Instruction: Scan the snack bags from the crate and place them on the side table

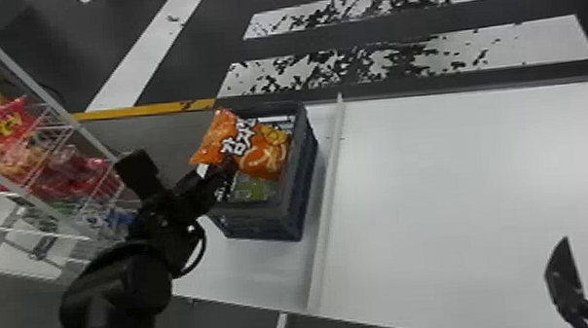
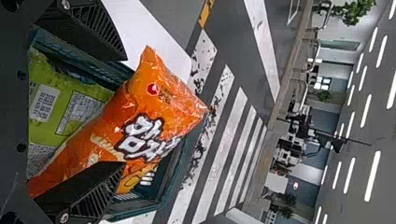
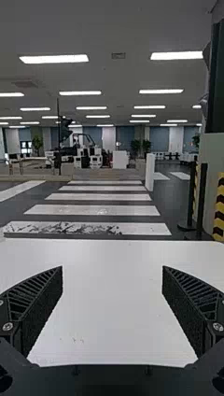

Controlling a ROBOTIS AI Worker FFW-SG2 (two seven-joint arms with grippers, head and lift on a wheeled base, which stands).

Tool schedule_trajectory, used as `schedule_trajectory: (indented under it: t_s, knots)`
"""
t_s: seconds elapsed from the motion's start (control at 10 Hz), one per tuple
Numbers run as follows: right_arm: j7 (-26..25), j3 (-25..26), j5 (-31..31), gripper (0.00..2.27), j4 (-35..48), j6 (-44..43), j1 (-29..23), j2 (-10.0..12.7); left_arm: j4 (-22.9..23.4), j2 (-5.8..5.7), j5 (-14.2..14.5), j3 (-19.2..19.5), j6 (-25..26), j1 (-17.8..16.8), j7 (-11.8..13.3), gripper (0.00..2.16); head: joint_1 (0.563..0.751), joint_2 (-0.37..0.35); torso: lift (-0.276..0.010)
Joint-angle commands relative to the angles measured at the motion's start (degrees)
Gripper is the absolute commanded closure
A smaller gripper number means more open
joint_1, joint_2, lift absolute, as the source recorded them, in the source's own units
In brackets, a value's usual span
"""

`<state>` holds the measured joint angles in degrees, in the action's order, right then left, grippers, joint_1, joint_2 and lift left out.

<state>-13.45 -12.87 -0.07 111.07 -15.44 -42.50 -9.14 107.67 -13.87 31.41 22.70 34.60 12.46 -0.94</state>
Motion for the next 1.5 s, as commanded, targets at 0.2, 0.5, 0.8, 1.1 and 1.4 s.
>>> schedule_trajectory:
  t_s: [0.2,0.5,0.8,1.1,1.4]
  knots:
    - [-0.2,-0.5,1.4,0.09,1.3,-0.1,-1.7,0.2,-8.1,-1.95,0.1,-3.6,0.5,-6.0,-2.1,0.08,0.695,0.350,-0.050]
    - [-0.3,-1.5,2.3,0.09,1.6,-0.1,-2.1,0.4,-12.0,-2.48,-0.4,-6.4,0.3,-9.6,-3.1,0.08,0.695,0.350,-0.050]
    - [-0.3,-1.5,2.5,0.10,1.6,0.1,-1.9,0.5,-14.6,-2.66,-0.6,-8.5,0.3,-12.2,-4.6,0.14,0.695,0.349,-0.050]
    - [-0.3,-1.5,2.5,0.10,1.1,1.2,-1.0,0.6,-16.5,-2.75,-2.9,-9.3,0.5,-14.0,-2.4,1.11,0.695,0.336,-0.050]
    - [-0.3,-1.5,2.1,0.10,0.0,2.0,0.4,0.5,-17.4,-2.57,-3.5,-8.2,5.3,-14.7,1.4,2.07,0.695,0.318,-0.050]
